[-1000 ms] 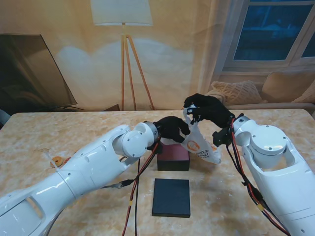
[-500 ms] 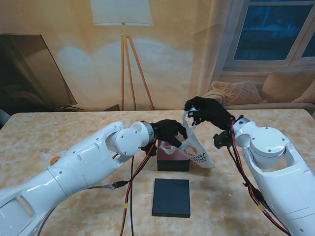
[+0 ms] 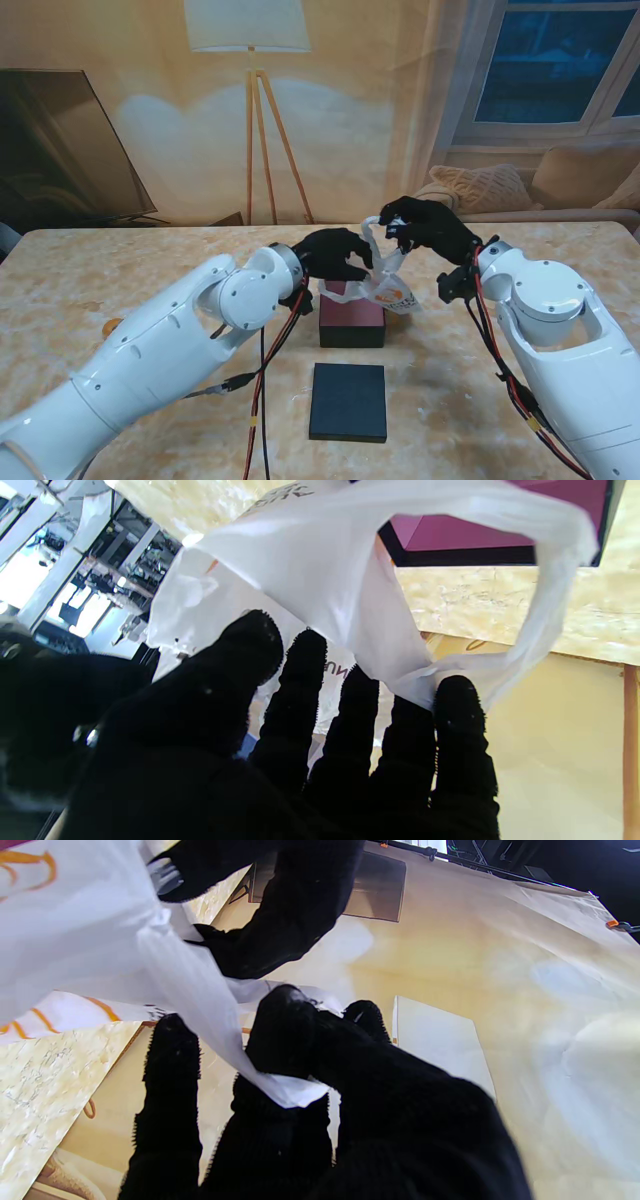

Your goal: Pack mini donuts into a plastic bag, tie the opening and put the bag into the gift box

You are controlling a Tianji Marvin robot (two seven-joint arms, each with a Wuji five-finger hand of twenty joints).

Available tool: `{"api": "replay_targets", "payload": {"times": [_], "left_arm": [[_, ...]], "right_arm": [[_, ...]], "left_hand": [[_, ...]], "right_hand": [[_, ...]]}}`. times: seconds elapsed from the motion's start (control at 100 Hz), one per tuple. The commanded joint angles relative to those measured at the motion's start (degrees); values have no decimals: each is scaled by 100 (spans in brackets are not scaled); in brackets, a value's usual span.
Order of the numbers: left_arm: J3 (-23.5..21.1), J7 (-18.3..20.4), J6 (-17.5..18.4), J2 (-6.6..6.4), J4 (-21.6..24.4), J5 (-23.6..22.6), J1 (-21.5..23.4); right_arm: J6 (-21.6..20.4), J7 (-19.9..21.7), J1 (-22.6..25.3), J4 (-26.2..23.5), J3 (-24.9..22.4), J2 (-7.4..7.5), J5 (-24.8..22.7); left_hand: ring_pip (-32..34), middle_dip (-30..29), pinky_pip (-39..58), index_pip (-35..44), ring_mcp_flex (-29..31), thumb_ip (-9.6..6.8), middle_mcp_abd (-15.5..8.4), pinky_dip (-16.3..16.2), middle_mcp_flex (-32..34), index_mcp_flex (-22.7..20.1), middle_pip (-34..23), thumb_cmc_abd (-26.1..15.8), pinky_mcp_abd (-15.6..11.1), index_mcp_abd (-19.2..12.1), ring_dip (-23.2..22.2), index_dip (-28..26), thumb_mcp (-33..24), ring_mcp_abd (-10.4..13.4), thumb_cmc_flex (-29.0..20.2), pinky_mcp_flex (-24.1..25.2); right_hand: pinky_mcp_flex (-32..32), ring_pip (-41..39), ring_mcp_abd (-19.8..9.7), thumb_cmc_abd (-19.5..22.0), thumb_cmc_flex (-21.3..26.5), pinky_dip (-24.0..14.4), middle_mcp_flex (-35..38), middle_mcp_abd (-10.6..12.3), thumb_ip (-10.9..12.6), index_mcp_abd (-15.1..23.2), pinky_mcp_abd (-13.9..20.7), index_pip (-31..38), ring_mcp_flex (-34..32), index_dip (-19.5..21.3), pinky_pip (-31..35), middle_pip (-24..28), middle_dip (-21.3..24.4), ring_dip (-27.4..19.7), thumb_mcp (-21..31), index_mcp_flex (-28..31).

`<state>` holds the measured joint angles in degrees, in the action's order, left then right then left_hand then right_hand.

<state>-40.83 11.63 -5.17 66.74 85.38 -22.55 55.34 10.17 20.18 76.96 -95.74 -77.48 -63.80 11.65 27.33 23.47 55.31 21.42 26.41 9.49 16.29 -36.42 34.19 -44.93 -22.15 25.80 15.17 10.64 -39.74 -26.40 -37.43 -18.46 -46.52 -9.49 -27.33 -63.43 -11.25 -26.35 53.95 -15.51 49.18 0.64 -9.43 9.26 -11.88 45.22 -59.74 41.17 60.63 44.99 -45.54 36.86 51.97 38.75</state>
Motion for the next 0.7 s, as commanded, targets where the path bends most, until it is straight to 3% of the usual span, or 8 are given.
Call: {"api": "replay_targets", "payload": {"times": [0.0, 0.27, 0.33, 0.4, 0.49, 0.53, 0.62, 0.69], "left_arm": [[-55, 58, 14, -80, 195, 101, 93], [-260, 176, 74, -199, 522, -135, 348], [-213, 188, 73, -200, 477, -193, 310], [-141, 187, 81, -198, 405, -280, 242], [-67, 75, 98, -160, 282, -346, 177], [-49, -25, 154, -135, 215, -377, 152], [-25, -57, 221, -116, 153, -353, 102], [-10, -42, 258, -96, 114, -211, 67]], "right_arm": [[47, 63, 55, -43, 11, -31, 21], [156, 62, 52, -65, 14, -44, 118], [158, 49, 59, -77, 5, -48, 137], [146, 44, 69, -88, -9, -47, 138], [131, 56, 79, -95, -27, -42, 131], [123, 62, 82, -95, -34, -40, 128], [117, 63, 85, -98, -41, -40, 131], [126, 63, 88, -106, -46, -37, 118]], "left_hand": [[76, 54, 55, 138, -28, 48, 84, -146, -51, 14, 3, -128, 15, -100, -136, -93, 128, -161, 25, 33], [466, 60, 435, 161, 510, -5, 127, -354, 39, -28, 41, -175, 46, -104, -367, -90, 215, -106, 139, -382], [834, 256, 742, 277, 424, -63, 173, -605, -138, -3, -56, -202, -3, -142, -827, -200, 252, -83, 294, -393], [1234, 744, 996, 614, 55, -256, 313, -968, -686, 209, -169, -269, -179, -154, -1587, -456, 160, -60, 789, -230], [1813, 1451, 1409, 1165, -217, -255, 368, -1491, -1195, 707, -326, -252, -477, -234, -2518, -995, 206, 135, 1168, -91], [1918, 1576, 1482, 1242, -245, -244, 346, -1598, -1270, 819, -336, -279, -539, -362, -2681, -1073, 244, 206, 1265, -74], [1356, 1362, 985, 892, -480, -264, 354, -1455, -1340, 887, 55, -483, -359, -506, -2362, -744, 535, 46, 1264, 164], [172, 671, 254, 670, -821, -312, 363, -1052, -1416, 887, 586, -734, -124, -604, -1067, -482, 854, -63, 1064, 397]], "right_hand": [[39, -171, -333, 278, 360, -13, 177, 511, 91, 71, 51, -43, -55, 19, 130, 427, -193, 137, 343, 19], [31, -221, -343, 287, 346, -39, 187, 517, 101, 81, 58, -40, -54, 30, 135, 439, -241, 148, 357, 21], [36, -232, -352, 290, 339, -43, 189, 520, 105, 74, 60, -39, -59, 32, 134, 440, -247, 150, 361, 21], [44, -240, -350, 289, 332, -48, 188, 520, 108, 78, 67, -35, -60, 36, 126, 436, -251, 150, 366, 24], [25, -242, -356, 288, 328, -59, 189, 526, 110, 87, 61, -35, -65, 37, 131, 429, -254, 147, 366, 25], [22, -243, -355, 293, 325, -62, 196, 534, 111, 86, 58, -35, -68, 38, 131, 429, -255, 147, 365, 28], [25, -243, -351, 289, 329, -66, 197, 517, 115, 81, 58, -38, -72, 38, 128, 425, -257, 144, 365, 26], [21, -244, -351, 288, 330, -73, 194, 518, 114, 85, 42, -39, -72, 38, 135, 422, -260, 143, 364, 31]]}}
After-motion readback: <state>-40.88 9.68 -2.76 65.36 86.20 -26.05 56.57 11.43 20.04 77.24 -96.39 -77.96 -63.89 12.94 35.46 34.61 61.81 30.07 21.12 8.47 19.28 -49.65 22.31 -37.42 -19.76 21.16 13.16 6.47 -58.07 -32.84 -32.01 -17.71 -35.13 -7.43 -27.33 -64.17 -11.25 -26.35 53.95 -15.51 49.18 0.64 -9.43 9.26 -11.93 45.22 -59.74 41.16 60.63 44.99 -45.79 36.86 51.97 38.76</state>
